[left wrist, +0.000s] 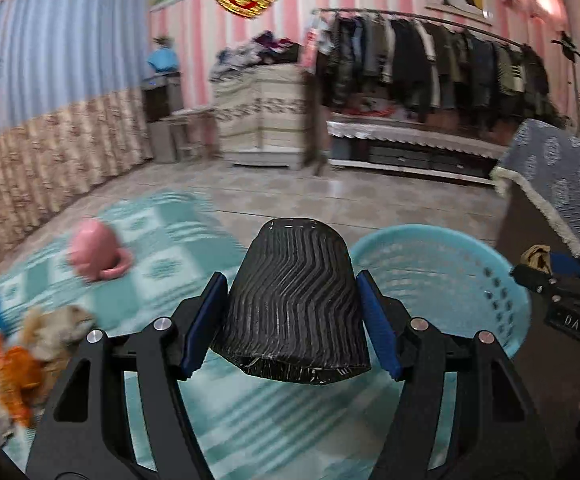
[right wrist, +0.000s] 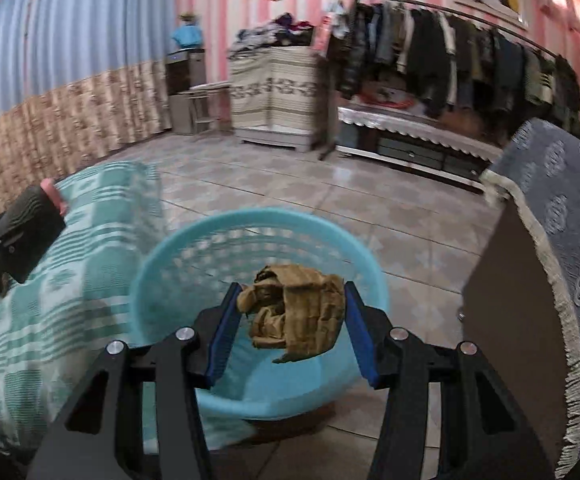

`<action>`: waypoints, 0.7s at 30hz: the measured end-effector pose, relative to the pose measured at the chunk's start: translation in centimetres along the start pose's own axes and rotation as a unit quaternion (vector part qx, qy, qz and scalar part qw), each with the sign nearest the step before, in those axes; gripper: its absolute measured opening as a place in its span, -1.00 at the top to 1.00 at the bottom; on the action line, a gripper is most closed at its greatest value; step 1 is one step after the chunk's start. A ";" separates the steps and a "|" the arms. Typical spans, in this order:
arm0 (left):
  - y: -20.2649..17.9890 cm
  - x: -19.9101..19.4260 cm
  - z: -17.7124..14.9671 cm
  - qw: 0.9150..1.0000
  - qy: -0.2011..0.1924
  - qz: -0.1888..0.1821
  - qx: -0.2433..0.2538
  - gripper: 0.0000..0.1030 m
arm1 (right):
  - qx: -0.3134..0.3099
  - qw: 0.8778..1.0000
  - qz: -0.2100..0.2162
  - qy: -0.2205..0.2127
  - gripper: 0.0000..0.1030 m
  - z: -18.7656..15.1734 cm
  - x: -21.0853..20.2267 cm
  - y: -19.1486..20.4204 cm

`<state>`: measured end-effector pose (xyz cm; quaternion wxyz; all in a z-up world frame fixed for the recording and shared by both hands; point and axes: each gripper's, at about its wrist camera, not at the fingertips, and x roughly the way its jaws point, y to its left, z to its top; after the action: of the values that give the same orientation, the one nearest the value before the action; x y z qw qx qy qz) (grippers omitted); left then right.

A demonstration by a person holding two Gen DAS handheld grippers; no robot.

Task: Collect trash
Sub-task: 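Carry both items to the blue basket and open the left tool over it, then open the right tool to drop the brown paper into the basket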

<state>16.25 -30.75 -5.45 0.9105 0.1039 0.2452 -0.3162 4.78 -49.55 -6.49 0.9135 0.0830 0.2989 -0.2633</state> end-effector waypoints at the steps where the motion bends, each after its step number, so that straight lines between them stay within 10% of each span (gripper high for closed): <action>1: -0.7 0.8 0.3 1.000 0.005 -0.010 0.001 -0.26 | 0.005 1.000 -0.006 0.001 0.01 0.0 0.3 -0.8; 16: -7.0 9.5 2.6 0.996 0.052 -0.056 0.035 -0.26 | 0.050 0.998 -0.020 0.013 0.01 -0.5 3.7 -5.0; 21: -7.0 9.5 3.1 0.997 0.048 -0.056 0.032 -0.70 | 0.049 0.998 -0.017 0.019 0.02 -0.6 4.3 -5.0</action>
<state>19.54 -42.25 -7.90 0.8746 0.1343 0.2843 -0.3692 4.76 -55.42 -9.49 0.8979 0.1279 0.3039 -0.2916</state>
